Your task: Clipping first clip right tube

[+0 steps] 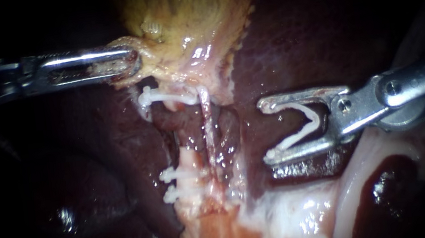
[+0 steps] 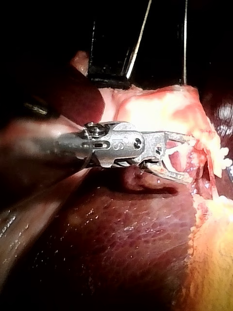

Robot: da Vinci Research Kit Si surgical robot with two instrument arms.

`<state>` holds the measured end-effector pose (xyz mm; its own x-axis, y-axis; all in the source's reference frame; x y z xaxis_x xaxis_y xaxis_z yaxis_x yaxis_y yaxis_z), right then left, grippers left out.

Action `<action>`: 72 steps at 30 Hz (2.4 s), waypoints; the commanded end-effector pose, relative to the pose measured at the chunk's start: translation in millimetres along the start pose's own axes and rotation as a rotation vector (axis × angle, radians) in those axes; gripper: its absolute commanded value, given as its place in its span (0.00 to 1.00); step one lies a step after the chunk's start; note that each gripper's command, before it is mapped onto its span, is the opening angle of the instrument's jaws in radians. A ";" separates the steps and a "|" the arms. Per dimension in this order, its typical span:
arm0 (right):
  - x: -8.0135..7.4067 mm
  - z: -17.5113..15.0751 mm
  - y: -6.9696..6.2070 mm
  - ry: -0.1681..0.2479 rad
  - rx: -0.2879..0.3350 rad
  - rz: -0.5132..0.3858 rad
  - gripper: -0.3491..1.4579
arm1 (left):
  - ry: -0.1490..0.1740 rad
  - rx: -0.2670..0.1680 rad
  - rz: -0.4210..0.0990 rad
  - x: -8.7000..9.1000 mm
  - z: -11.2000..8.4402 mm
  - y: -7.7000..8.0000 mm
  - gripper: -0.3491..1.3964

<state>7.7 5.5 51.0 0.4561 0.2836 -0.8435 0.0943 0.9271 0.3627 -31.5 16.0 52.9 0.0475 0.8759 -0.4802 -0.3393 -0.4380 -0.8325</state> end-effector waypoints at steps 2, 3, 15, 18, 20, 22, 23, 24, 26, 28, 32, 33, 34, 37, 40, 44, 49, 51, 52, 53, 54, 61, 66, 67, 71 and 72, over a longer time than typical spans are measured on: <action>0.0 0.0 0.0 0.000 0.000 0.000 0.47 | -0.003 -0.006 -0.003 0.6 -0.8 0.1 0.00; 0.0 0.0 0.0 0.000 0.000 0.000 0.47 | -0.004 -0.008 -0.004 0.9 -1.1 0.1 0.00; 0.2 0.4 0.1 0.000 0.004 0.001 0.47 | 0.039 -0.001 -0.013 5.7 -8.2 1.5 0.00; 0.4 0.9 0.1 0.007 0.013 0.003 0.47 | 0.040 0.001 -0.012 5.5 -7.9 1.5 0.00; 0.7 1.6 0.1 0.007 0.020 0.003 0.47 | 0.041 0.002 -0.012 5.4 -7.8 1.6 0.00; 0.8 2.3 0.1 0.010 0.023 -0.003 0.47 | 0.041 0.003 -0.012 5.4 -7.7 1.6 0.00; 0.8 2.9 0.1 0.012 0.026 0.008 0.47 | 0.041 0.003 -0.012 5.4 -7.6 1.6 0.00; 0.8 3.4 0.0 0.014 0.027 0.020 0.47 | 0.041 0.003 -0.012 5.4 -7.6 1.6 0.00; 0.7 4.6 0.0 0.013 0.032 0.035 0.47 | 0.041 0.003 -0.012 5.4 -7.6 1.7 0.00; 0.5 5.7 0.0 0.011 0.037 0.050 0.47 | 0.042 0.004 -0.012 5.4 -7.5 1.7 0.00; 0.0 8.0 0.1 0.007 0.045 0.081 0.47 | 0.043 0.006 -0.011 5.3 -7.4 1.9 0.00; -0.2 8.7 0.1 0.006 0.052 0.091 0.47 | 0.044 0.009 -0.011 5.3 -7.3 2.0 0.00; -0.2 9.3 0.1 0.005 0.057 0.101 0.47 | 0.045 0.010 -0.011 5.2 -7.2 2.1 0.00; -0.4 11.1 0.1 0.008 0.069 0.115 0.47 | 0.044 0.009 -0.011 5.2 -7.2 2.2 0.00; -0.6 13.0 0.2 0.007 0.076 0.134 0.47 | 0.044 0.009 -0.011 5.2 -7.1 2.3 0.00; -0.9 15.1 0.3 0.012 0.089 0.153 0.47 | 0.045 0.010 -0.011 5.2 -7.0 2.3 0.00; -0.8 16.6 0.6 0.050 0.114 0.201 0.47 | 0.045 0.010 -0.011 5.2 -6.9 2.3 0.00; -0.7 16.9 0.6 0.063 0.127 0.214 0.47 | 0.045 0.010 -0.011 5.2 -6.9 2.3 0.00; -0.6 17.0 0.6 0.070 0.137 0.222 0.47 | 0.045 0.010 -0.011 5.2 -6.9 2.3 0.00; -0.6 17.1 0.5 0.075 0.143 0.225 0.47 | 0.045 0.010 -0.011 5.2 -6.9 2.3 0.00; -0.5 17.2 0.5 0.080 0.150 0.229 0.47 | 0.045 0.011 -0.011 5.2 -6.8 2.3 0.00; 0.3 17.6 -0.3 0.136 0.201 0.266 0.47 | 0.045 0.011 -0.011 5.2 -6.8 2.3 0.00; 1.7 17.3 -1.8 0.194 0.257 0.284 0.47 | 0.045 0.011 -0.011 5.2 -6.8 2.3 0.00; 2.0 17.2 -2.1 0.202 0.266 0.282 0.46 | 0.045 0.011 -0.011 5.2 -6.8 2.3 0.00; 3.1 16.8 -3.2 0.230 0.307 0.286 0.46 | 0.045 0.010 -0.011 5.2 -6.8 2.3 0.00; 3.3 16.7 -3.4 0.235 0.313 0.285 0.46 | 0.045 0.010 -0.011 5.2 -6.8 2.3 0.00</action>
<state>23.7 -0.8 53.4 0.2910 0.5980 -0.7468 0.2766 0.6946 0.6640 -25.6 18.1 46.6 0.0938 0.8705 -0.4831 -0.3487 -0.4257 -0.8350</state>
